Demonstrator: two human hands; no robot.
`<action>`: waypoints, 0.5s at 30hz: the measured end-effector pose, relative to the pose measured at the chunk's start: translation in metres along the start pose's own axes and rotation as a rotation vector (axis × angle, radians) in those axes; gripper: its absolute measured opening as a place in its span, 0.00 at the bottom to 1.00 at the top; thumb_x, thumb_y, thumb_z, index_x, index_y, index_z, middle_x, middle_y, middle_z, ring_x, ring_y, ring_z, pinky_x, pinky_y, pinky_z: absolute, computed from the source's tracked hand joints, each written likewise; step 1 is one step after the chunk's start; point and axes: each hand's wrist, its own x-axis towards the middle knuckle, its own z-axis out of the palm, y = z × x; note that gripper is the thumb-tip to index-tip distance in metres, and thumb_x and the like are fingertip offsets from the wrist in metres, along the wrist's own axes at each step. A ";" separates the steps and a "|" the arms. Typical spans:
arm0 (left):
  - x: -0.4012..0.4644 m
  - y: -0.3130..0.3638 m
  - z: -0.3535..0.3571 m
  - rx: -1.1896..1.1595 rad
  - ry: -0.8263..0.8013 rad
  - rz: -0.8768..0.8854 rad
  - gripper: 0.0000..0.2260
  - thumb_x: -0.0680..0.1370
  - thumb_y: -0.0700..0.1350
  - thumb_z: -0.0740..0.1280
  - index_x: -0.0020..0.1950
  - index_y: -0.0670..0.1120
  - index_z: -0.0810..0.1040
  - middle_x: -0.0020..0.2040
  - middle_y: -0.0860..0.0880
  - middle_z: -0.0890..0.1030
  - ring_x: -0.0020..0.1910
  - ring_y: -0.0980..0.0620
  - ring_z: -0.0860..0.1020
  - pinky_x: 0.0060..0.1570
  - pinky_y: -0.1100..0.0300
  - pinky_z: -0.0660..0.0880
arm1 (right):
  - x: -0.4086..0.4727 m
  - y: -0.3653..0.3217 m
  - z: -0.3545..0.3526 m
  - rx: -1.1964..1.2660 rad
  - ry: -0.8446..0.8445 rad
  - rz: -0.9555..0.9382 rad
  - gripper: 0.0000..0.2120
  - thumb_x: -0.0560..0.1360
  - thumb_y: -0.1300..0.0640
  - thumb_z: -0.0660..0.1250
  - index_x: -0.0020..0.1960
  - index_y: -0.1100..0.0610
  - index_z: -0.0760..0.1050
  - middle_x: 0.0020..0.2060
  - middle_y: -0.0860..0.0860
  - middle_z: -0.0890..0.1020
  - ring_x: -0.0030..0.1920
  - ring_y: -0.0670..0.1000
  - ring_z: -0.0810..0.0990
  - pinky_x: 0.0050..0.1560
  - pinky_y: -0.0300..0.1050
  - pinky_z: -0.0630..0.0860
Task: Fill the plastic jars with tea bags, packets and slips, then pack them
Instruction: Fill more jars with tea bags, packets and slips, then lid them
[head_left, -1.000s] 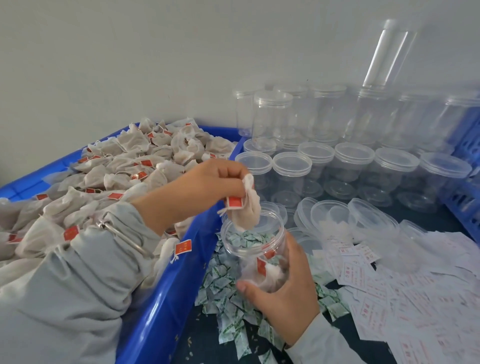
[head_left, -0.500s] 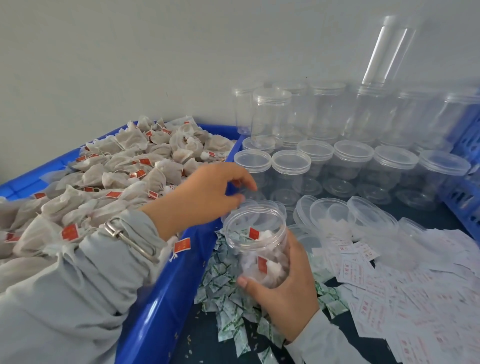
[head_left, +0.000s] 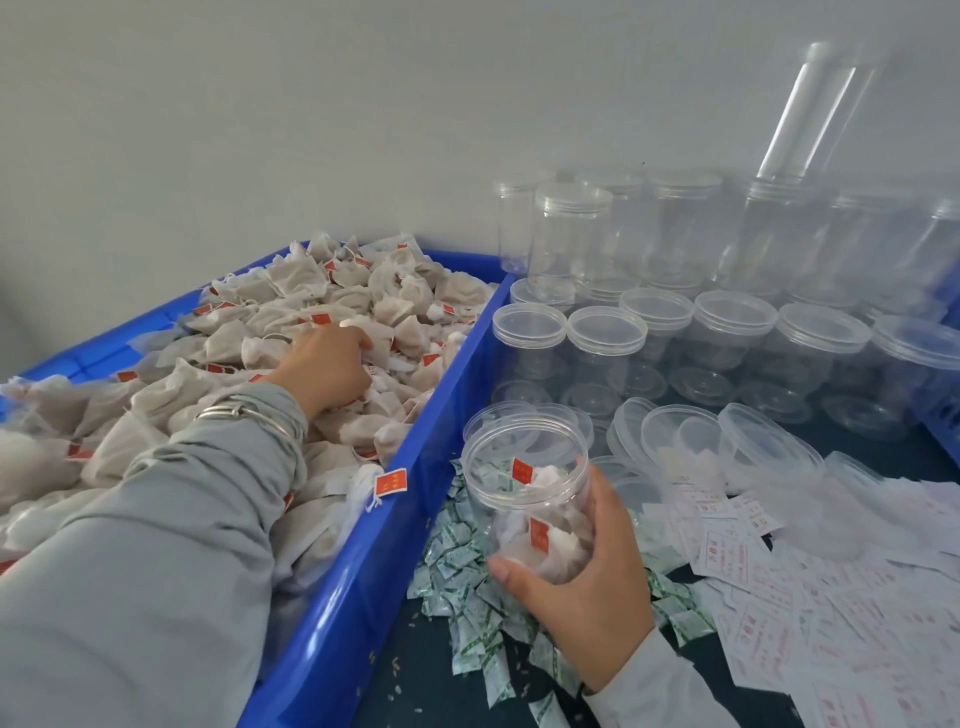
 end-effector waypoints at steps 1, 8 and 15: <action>0.001 -0.001 0.001 0.024 0.028 -0.006 0.24 0.73 0.39 0.65 0.68 0.47 0.70 0.67 0.42 0.71 0.65 0.42 0.68 0.61 0.52 0.67 | 0.000 0.000 0.000 -0.007 -0.011 -0.003 0.47 0.57 0.60 0.83 0.67 0.41 0.62 0.63 0.41 0.71 0.59 0.30 0.71 0.48 0.21 0.70; 0.001 -0.006 0.003 -0.025 -0.009 -0.021 0.32 0.73 0.42 0.69 0.74 0.43 0.60 0.66 0.40 0.72 0.62 0.40 0.72 0.55 0.53 0.70 | -0.002 0.001 0.002 -0.031 -0.053 0.008 0.49 0.55 0.52 0.83 0.71 0.45 0.62 0.64 0.43 0.71 0.60 0.33 0.72 0.52 0.24 0.70; -0.001 -0.007 -0.009 -0.030 -0.091 -0.010 0.29 0.67 0.45 0.76 0.67 0.47 0.72 0.58 0.46 0.76 0.52 0.48 0.74 0.49 0.58 0.70 | -0.002 -0.002 0.003 -0.018 -0.021 0.039 0.47 0.50 0.42 0.77 0.67 0.37 0.62 0.62 0.37 0.70 0.59 0.31 0.71 0.48 0.24 0.72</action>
